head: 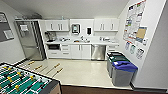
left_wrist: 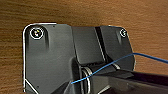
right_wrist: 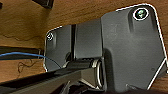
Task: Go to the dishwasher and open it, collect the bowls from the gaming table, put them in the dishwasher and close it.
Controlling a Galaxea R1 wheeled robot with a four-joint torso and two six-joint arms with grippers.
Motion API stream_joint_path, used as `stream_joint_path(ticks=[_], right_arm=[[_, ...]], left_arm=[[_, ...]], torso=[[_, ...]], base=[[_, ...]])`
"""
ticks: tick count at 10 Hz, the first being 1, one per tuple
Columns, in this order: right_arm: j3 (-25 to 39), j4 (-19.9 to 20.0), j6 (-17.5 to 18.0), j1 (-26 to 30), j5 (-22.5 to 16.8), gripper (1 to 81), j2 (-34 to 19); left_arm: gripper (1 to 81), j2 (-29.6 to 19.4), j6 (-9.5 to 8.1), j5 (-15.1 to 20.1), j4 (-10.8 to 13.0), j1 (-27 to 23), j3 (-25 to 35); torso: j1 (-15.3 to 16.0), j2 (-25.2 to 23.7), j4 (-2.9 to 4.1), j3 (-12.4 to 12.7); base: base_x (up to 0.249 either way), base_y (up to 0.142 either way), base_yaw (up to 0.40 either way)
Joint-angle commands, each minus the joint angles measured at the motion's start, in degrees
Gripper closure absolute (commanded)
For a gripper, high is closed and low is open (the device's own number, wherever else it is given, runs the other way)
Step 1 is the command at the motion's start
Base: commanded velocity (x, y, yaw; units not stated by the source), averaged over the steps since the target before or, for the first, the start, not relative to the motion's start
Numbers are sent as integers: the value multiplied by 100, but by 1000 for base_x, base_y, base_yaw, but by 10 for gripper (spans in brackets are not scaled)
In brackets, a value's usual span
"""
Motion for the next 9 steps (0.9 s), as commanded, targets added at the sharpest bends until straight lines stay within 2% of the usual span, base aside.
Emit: stream_joint_path(ticks=[1, 8, 9], right_arm=[[56, 3, -41, 287, -346, 10, -53], [56, -6, -50, 287, -355, 10, -35], [56, -6, -50, 287, -355, 10, -35]], left_arm=[[10, -53, -5, 310, -38, -293, 68], [10, -70, -5, 310, -47, -293, 77], [10, -70, -5, 310, -47, -293, 77]], torso=[[0, 0, 0, 2], [-2, 2, 0, 0], [-2, 2, 0, 0]], base=[[147, 0, 0], [141, 0, 0], [141, 63, 0]])
